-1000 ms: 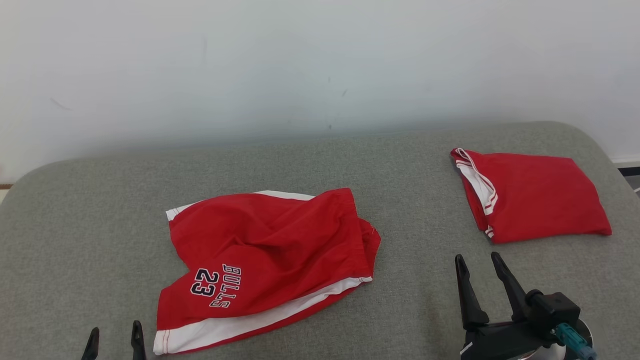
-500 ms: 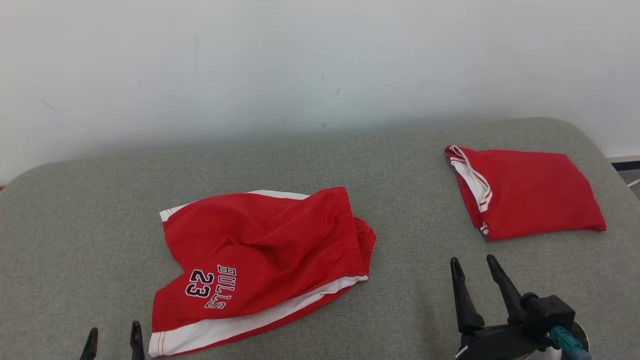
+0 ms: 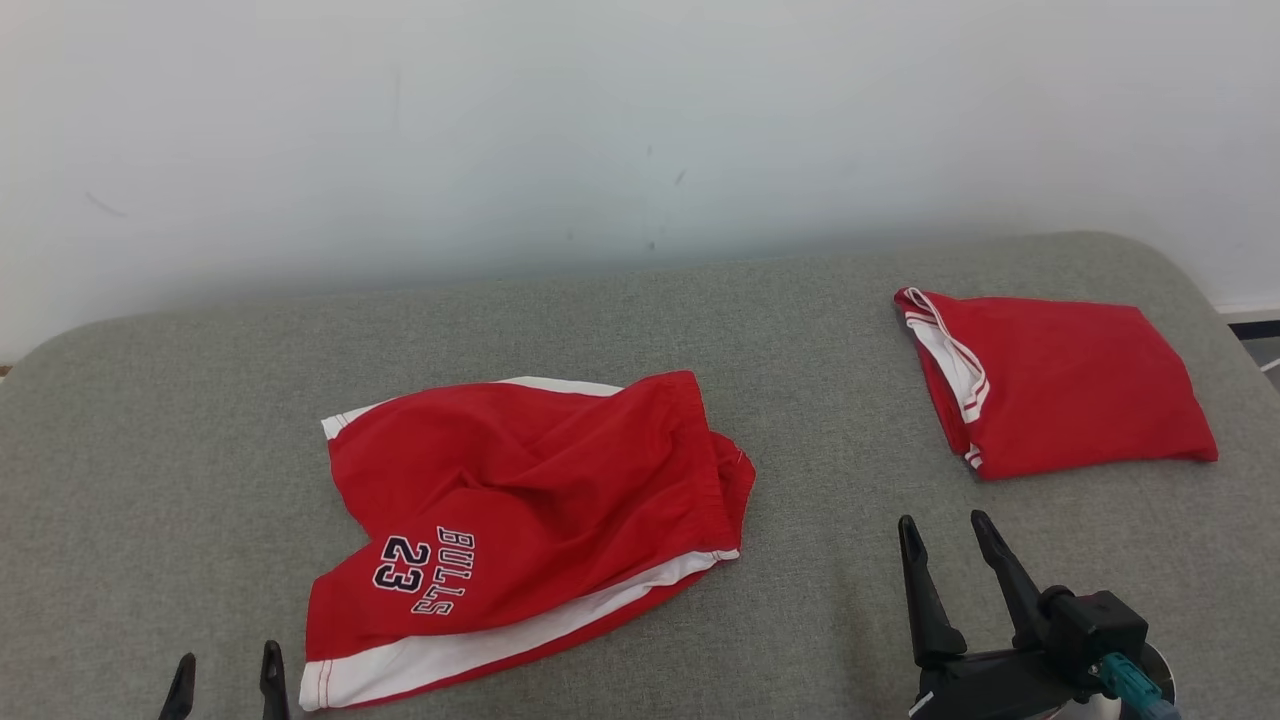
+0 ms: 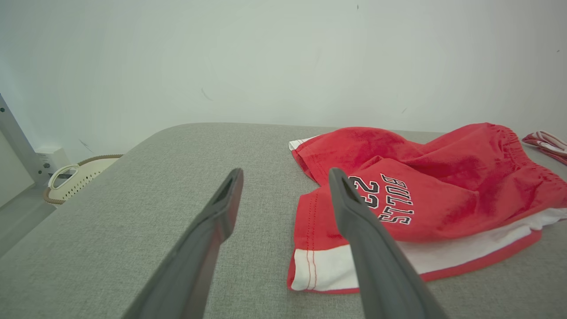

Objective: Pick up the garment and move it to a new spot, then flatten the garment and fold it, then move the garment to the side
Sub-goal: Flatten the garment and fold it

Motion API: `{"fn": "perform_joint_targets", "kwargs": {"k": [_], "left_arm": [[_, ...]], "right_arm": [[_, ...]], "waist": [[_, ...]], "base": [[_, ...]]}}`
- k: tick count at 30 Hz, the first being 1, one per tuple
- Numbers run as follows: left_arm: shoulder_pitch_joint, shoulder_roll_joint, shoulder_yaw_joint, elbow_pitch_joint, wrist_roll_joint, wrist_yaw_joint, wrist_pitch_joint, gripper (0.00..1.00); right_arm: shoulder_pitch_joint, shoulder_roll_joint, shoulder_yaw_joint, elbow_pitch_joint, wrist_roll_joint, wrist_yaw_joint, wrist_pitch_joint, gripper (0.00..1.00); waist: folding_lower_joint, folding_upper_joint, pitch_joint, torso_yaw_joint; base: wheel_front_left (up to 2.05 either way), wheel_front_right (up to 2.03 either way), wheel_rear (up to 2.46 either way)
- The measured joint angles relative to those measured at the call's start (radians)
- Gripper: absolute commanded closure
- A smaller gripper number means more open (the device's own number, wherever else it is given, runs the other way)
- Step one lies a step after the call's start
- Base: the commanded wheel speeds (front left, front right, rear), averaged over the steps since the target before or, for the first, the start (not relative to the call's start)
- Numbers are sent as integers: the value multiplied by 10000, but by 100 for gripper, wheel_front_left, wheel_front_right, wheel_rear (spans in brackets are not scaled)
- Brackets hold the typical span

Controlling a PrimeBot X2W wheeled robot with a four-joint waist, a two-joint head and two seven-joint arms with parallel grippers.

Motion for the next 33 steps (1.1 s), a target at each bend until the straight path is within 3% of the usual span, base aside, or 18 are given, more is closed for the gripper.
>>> {"fn": "perform_joint_targets", "kwargs": {"k": [16,23,33], "left_arm": [[-38,6,-82,105,-144,-63,0,0],[-205,-23,-330,719,-435,-416,0,0],[-878,-56,-702,2144,-608,-869,0,0]], "right_arm": [[-6,-38,140,2,2,0,21,0],[-222,-117,1053,201,259,0,146,0],[-1445,-570,2681,1691,838,2,171,0]], "waist": [[0,0,80,62],[0,0,195,149],[0,0,670,358]], "base": [[0,0,0],[0,0,0],[0,0,0]]}}
